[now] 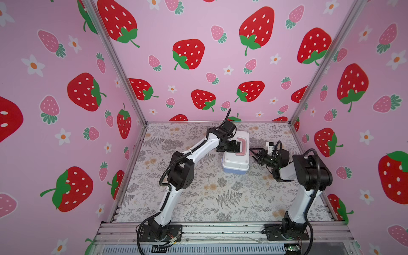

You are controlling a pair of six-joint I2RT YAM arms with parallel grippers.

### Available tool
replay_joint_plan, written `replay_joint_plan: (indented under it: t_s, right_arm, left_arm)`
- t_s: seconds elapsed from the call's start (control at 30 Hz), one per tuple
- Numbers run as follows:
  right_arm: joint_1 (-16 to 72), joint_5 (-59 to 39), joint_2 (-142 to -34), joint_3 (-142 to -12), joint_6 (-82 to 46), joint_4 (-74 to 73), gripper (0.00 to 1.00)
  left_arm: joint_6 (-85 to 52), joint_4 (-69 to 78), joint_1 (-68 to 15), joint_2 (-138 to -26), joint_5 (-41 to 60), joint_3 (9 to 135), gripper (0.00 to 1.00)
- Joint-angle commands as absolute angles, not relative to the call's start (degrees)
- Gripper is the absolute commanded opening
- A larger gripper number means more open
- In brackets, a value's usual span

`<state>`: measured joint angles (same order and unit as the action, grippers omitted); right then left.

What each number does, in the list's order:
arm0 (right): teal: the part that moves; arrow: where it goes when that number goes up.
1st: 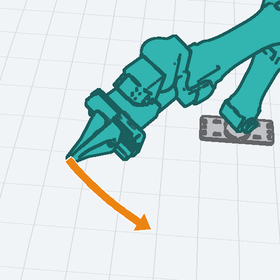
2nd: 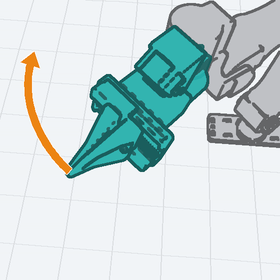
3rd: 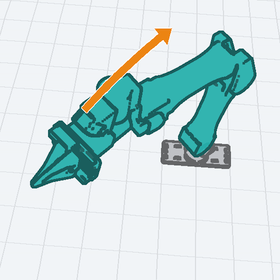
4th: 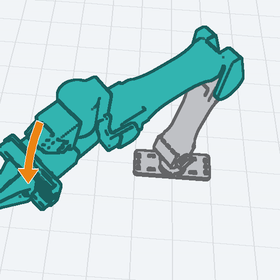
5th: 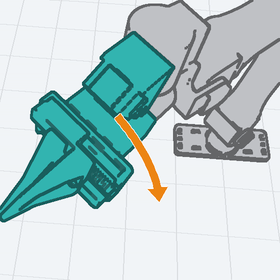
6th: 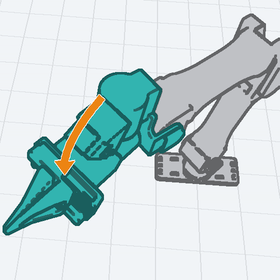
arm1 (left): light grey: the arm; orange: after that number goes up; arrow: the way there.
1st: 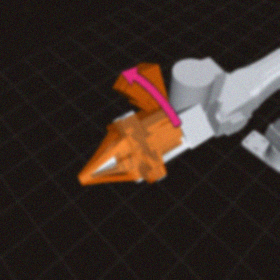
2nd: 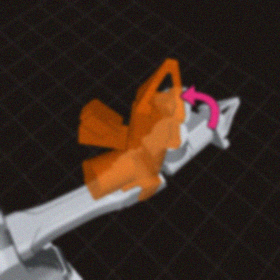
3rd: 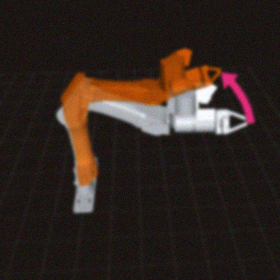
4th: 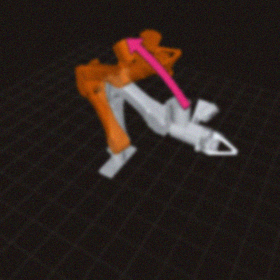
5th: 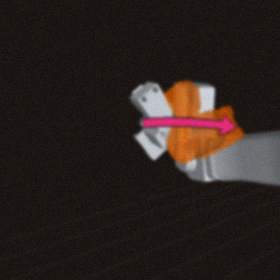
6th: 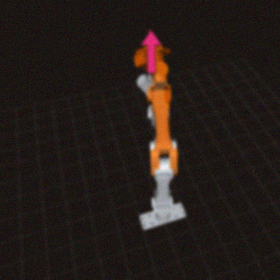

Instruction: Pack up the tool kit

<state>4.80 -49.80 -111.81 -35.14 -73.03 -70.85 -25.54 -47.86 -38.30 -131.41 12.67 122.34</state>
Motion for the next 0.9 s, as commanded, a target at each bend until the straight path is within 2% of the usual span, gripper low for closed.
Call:
replay_joint_plan:
  t_s: [0.0, 0.2, 0.57, 0.8, 0.87]
  right_arm:
    - [4.74, -50.55, -112.20, -35.60, -72.93, -72.73, 0.57]
    - [4.56, -49.86, -109.42, -35.46, -72.81, -71.77, 0.63]
    - [4.39, -48.85, -106.01, -35.79, -69.21, -66.31, 0.63]
    - [4.35, -49.84, -109.40, -35.01, -72.82, -72.07, 0.47]
    - [4.39, -49.83, -109.90, -34.98, -72.97, -72.51, 0.46]
  left_arm:
    - [-25.85, -52.91, -39.46, -136.49, 16.61, 118.61, 0.97]
    - [-25.89, -52.95, -39.47, -136.38, 16.44, 118.60, 0.97]
    - [-25.84, -52.91, -39.43, -136.40, 16.37, 118.39, 0.97]
    - [-26.02, -52.66, -39.46, -136.23, 16.70, 118.04, 0.97]
    - [-26.07, -52.68, -39.51, -136.07, 16.61, 118.01, 0.97]
